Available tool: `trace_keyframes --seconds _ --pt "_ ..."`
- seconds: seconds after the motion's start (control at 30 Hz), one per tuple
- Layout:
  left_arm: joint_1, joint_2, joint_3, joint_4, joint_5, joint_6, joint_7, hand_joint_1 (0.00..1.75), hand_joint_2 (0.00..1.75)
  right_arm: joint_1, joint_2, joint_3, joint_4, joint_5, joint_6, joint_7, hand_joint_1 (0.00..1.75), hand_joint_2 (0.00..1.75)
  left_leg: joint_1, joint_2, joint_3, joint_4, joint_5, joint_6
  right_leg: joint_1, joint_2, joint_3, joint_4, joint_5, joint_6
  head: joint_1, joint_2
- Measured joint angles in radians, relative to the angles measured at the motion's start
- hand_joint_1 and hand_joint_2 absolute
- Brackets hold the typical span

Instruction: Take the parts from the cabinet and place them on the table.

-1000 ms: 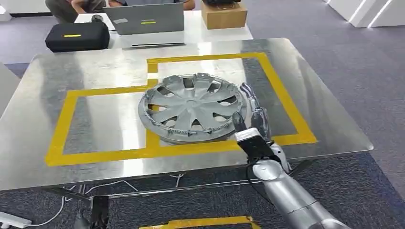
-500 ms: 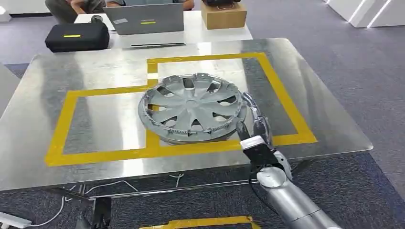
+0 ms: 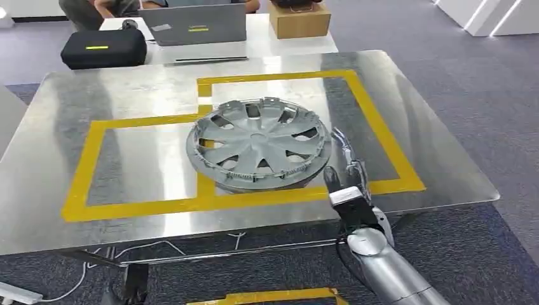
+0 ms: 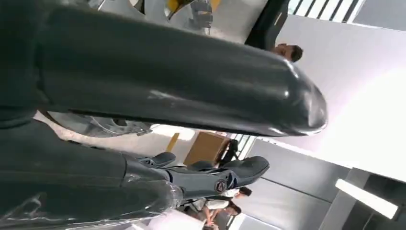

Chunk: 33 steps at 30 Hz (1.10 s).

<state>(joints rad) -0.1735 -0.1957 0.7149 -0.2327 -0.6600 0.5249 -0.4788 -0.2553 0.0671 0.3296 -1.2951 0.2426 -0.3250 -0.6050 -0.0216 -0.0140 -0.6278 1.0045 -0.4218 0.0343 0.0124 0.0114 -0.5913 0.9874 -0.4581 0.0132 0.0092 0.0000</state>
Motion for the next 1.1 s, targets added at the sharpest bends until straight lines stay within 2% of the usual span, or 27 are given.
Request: trace_keyframes --seconds 0.03,0.07,0.1,0.17,0.2,0.23,0.27,0.3,0.33,0.37,0.4,0.43,0.5,0.53,0.57,0.6,0.67,0.7,0.73,0.77,0.8,0.87,0.9,0.93,1.03,1.07,1.1 --pt "0.0 -0.001 -0.001 0.0 0.0 0.0 0.0 0.0 0.0 0.0 0.0 -0.002 -0.006 0.001 -0.002 0.0 0.0 0.0 0.007 0.001 0.004 -0.01 0.005 0.005 0.004 0.0 0.001 0.001 -0.003 0.006 0.0 0.0" --pt "0.0 -0.002 -0.002 0.0 0.0 0.002 0.0 0.0 0.0 0.003 0.0 -0.005 -0.011 0.002 -0.003 -0.001 0.0 0.0 0.011 0.002 0.01 -0.018 0.008 0.008 0.002 0.0 -0.009 0.017 -0.016 0.01 0.001 0.0" --pt "0.0 -0.002 -0.003 0.0 0.0 0.002 0.0 0.0 0.0 0.002 0.0 -0.006 -0.016 0.002 -0.003 0.0 0.0 0.0 0.013 0.002 0.012 -0.018 0.007 0.011 0.0 -0.002 -0.026 0.054 -0.044 0.016 0.008 0.0" --pt "0.0 -0.003 -0.007 0.0 -0.002 0.002 0.002 0.0 0.0 0.007 0.0 -0.008 -0.016 0.001 -0.001 0.0 0.0 0.0 0.013 0.003 0.012 -0.018 0.005 0.014 -0.011 -0.003 -0.106 0.225 -0.13 0.027 0.007 0.0" --pt "0.001 -0.003 -0.007 0.0 -0.002 0.002 0.003 0.0 0.0 0.014 0.0 -0.011 -0.016 0.001 -0.001 0.0 0.0 0.0 0.013 0.003 0.011 -0.017 0.005 0.014 -0.015 -0.003 -0.141 0.298 -0.157 0.032 0.008 0.0" --pt "0.002 -0.002 -0.007 0.0 -0.003 0.002 0.003 0.0 0.0 0.02 -0.001 -0.011 -0.016 0.002 -0.001 0.001 0.0 0.0 0.014 0.003 0.011 -0.017 0.005 0.013 -0.019 -0.004 -0.153 0.324 -0.158 0.036 0.008 0.0" --pt "0.003 -0.002 -0.008 0.0 -0.002 0.002 0.003 0.0 0.0 0.022 -0.002 -0.011 -0.016 0.002 -0.001 0.001 0.0 0.0 0.015 0.003 0.012 -0.016 0.004 0.011 -0.025 -0.004 -0.141 0.301 -0.136 0.04 0.008 0.0" --pt "0.003 -0.002 -0.008 0.0 -0.003 0.002 0.003 0.0 0.0 0.022 -0.002 -0.011 -0.016 0.001 -0.001 0.001 0.0 0.0 0.016 0.003 0.012 -0.015 0.004 0.008 -0.029 -0.005 -0.106 0.233 -0.097 0.044 0.007 0.0" --pt "0.004 -0.003 -0.008 0.0 -0.003 0.001 0.003 0.0 0.0 0.022 -0.002 -0.011 -0.019 0.0 0.003 0.003 0.0 0.0 0.018 0.002 0.012 -0.013 0.002 0.003 -0.034 -0.007 -0.052 0.134 -0.052 0.047 0.007 0.0" --pt "0.003 -0.003 -0.008 0.0 -0.003 -0.002 0.003 0.0 0.0 0.022 -0.002 -0.011 -0.025 -0.001 0.007 0.005 0.0 0.0 0.02 0.002 0.013 -0.009 0.0 -0.005 -0.039 -0.013 0.001 0.04 -0.02 0.051 0.008 0.0" --pt "0.003 -0.002 -0.008 0.0 -0.003 -0.002 0.003 0.0 0.0 0.02 -0.002 -0.011 -0.027 -0.003 0.01 0.008 0.0 0.0 0.015 0.002 0.01 -0.005 -0.002 -0.013 -0.031 -0.012 0.017 0.01 -0.036 0.049 0.009 0.0" --pt "0.004 -0.002 -0.008 0.0 -0.003 -0.002 0.003 0.0 0.0 0.022 -0.002 -0.01 -0.028 -0.005 0.015 0.009 0.0 0.0 0.015 0.001 0.008 -0.001 -0.001 -0.02 -0.033 -0.003 0.022 0.008 -0.027 0.032 0.005 0.0" --pt "0.007 -0.003 -0.008 0.0 -0.005 -0.002 0.005 0.0 0.0 0.028 -0.003 -0.011 -0.029 -0.011 0.019 0.01 0.0 0.0 0.02 0.002 0.008 -0.003 0.003 -0.03 -0.026 -0.002 0.018 0.016 -0.028 0.022 0.006 0.0" --pt "0.008 -0.003 -0.008 0.0 -0.005 -0.002 0.006 0.0 0.0 0.03 -0.003 -0.012 -0.031 -0.011 0.018 0.01 0.0 0.0 0.021 0.001 0.008 -0.001 0.001 -0.037 -0.026 -0.002 0.019 0.014 -0.025 0.013 0.007 0.0" --pt "0.008 -0.003 -0.008 0.0 -0.005 -0.002 0.006 0.0 0.0 0.03 -0.003 -0.012 -0.034 -0.011 0.018 0.008 0.0 0.0 0.024 0.003 0.004 0.009 -0.015 -0.044 -0.03 -0.003 0.022 0.01 -0.02 0.005 0.006 0.0" --pt "0.008 -0.003 -0.009 0.0 -0.005 -0.002 0.006 0.0 0.0 0.029 -0.003 -0.012 -0.036 -0.011 0.018 0.008 0.0 0.0 0.024 0.004 -0.009 0.042 -0.043 -0.047 -0.03 -0.003 0.022 0.01 -0.021 -0.001 0.004 0.0" --pt "0.009 -0.003 -0.009 0.0 -0.005 -0.002 0.006 0.0 0.0 0.031 -0.003 -0.012 -0.037 -0.01 0.018 0.008 0.0 0.0 0.025 0.004 -0.073 0.193 -0.123 -0.051 -0.028 -0.006 0.022 0.01 -0.022 -0.008 0.005 0.0" --pt "0.011 -0.003 -0.009 0.0 -0.005 -0.002 0.007 0.0 0.0 0.033 -0.003 -0.012 -0.037 -0.009 0.015 0.007 0.0 0.0 0.026 0.004 -0.106 0.267 -0.151 -0.052 -0.026 -0.006 0.021 0.01 -0.022 -0.009 0.005 0.0" --pt "0.013 -0.003 -0.009 0.0 -0.005 -0.002 0.008 0.0 0.0 0.036 -0.003 -0.012 -0.037 -0.009 0.012 0.007 0.0 0.0 0.026 0.004 -0.125 0.311 -0.159 -0.051 -0.025 -0.006 0.021 0.01 -0.022 -0.009 0.005 0.0" --pt "0.014 -0.003 -0.009 0.0 -0.005 -0.002 0.01 0.0 0.0 0.038 -0.003 -0.012 -0.038 -0.009 0.011 0.007 0.0 0.0 0.026 0.004 -0.119 0.303 -0.143 -0.05 -0.024 -0.006 0.022 0.011 -0.022 -0.01 0.005 0.0" --pt "0.015 -0.003 -0.009 0.0 -0.005 -0.002 0.01 0.0 0.0 0.038 -0.003 -0.012 -0.038 -0.009 0.01 0.007 0.0 0.0 0.025 0.004 -0.095 0.255 -0.107 -0.047 -0.023 -0.005 0.023 0.011 -0.023 -0.009 0.005 0.0" --pt "0.014 -0.002 -0.009 0.0 -0.005 -0.002 0.01 0.0 0.0 0.038 -0.003 -0.012 -0.042 -0.009 0.01 0.007 0.0 0.0 0.025 0.004 -0.004 0.08 -0.021 -0.04 -0.023 -0.002 0.028 0.011 -0.025 -0.008 0.005 0.0" --pt "0.013 -0.002 -0.009 0.0 -0.006 -0.002 0.01 0.0 0.0 0.038 -0.003 -0.012 -0.044 -0.009 0.01 0.006 0.0 0.0 0.024 0.003 0.025 0.028 -0.023 -0.037 -0.021 -0.001 0.026 0.012 -0.027 -0.004 0.006 0.0" --pt "0.012 -0.003 -0.009 0.0 -0.006 -0.001 0.01 0.0 0.0 0.037 -0.003 -0.013 -0.044 -0.009 0.009 0.006 0.0 0.0 0.022 0.003 0.033 0.004 -0.031 -0.035 -0.016 0.001 0.02 0.017 -0.028 0.0 0.006 0.0" --pt "0.015 -0.003 -0.009 0.0 -0.006 -0.002 0.01 0.0 0.0 0.044 -0.003 -0.013 -0.052 -0.009 0.009 0.005 0.0 0.0 0.019 0.003 0.025 0.01 -0.032 -0.023 -0.019 0.0 0.018 0.012 -0.025 0.015 0.007 0.0" --pt "0.014 -0.004 -0.009 0.0 -0.006 -0.002 0.009 0.0 0.0 0.046 -0.003 -0.014 -0.057 -0.01 0.011 0.004 0.0 0.0 0.027 0.006 0.03 0.002 -0.026 -0.014 -0.021 0.0 0.009 0.018 -0.033 0.02 0.005 0.0" --pt "0.013 -0.004 -0.01 0.0 -0.008 -0.002 0.009 0.0 0.0 0.047 -0.003 -0.016 -0.063 -0.01 0.012 0.001 0.0 0.0 0.026 0.007 0.031 0.002 -0.027 -0.012 -0.021 -0.002 0.001 0.04 -0.049 0.024 0.009 0.0"
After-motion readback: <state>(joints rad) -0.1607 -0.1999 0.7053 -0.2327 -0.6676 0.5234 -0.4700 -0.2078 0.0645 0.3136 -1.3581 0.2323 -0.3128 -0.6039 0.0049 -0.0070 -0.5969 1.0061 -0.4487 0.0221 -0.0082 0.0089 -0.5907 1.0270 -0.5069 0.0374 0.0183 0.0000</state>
